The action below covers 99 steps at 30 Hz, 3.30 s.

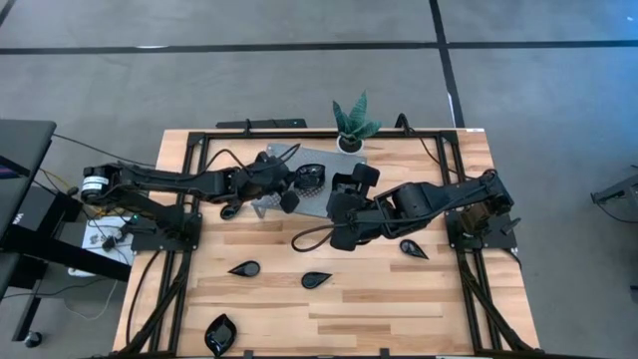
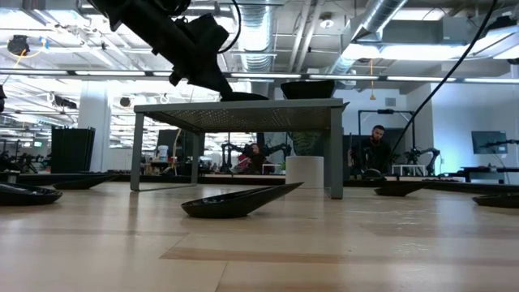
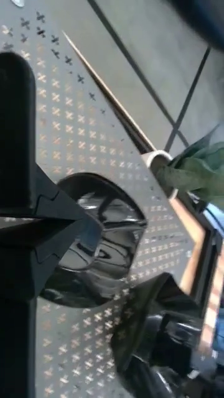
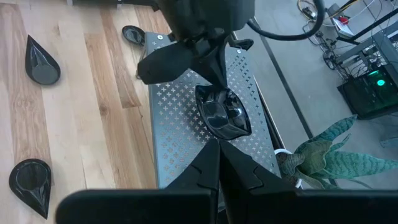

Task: Pick & Place Mini shaped plates
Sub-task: Stack the leaf shaped plate on top of the leaf shaped plates on the shelf

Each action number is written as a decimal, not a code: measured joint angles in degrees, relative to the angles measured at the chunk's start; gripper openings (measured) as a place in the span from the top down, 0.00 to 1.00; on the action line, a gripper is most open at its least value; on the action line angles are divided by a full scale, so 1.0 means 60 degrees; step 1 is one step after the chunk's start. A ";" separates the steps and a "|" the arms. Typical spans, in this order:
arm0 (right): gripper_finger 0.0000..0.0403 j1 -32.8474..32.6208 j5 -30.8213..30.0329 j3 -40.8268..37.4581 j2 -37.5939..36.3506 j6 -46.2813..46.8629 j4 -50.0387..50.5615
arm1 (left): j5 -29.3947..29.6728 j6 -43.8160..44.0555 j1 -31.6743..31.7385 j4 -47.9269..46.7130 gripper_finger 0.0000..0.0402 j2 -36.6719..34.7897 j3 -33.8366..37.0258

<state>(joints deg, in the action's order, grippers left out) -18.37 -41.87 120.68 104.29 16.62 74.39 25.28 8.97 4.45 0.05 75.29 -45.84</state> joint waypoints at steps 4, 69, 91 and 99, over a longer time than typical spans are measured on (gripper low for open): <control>1.00 0.0000 0.0000 0.0000 0.0000 0.0069 -0.0002 | -0.0902 -0.0164 -0.0138 0.0012 0.99 0.0076 0.0000; 1.00 -0.0892 0.6300 -1.2743 -0.2903 -0.1997 -1.5006 | -0.4951 1.5593 -1.0365 -0.3085 0.78 -0.1750 0.3009; 1.00 0.0958 0.7728 -1.2732 -0.3031 -0.1781 -1.4939 | -0.4124 1.5821 -1.1004 -0.2000 0.78 -0.0532 0.2765; 1.00 0.1009 0.7759 -1.2732 -0.3027 -0.1840 -1.4972 | -0.4457 1.5848 -1.1456 -0.1398 0.78 0.0874 0.2752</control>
<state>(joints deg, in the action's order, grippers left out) -12.32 4.69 44.29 86.13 5.58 -15.44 -1.46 104.06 -64.28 -8.34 80.53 -29.33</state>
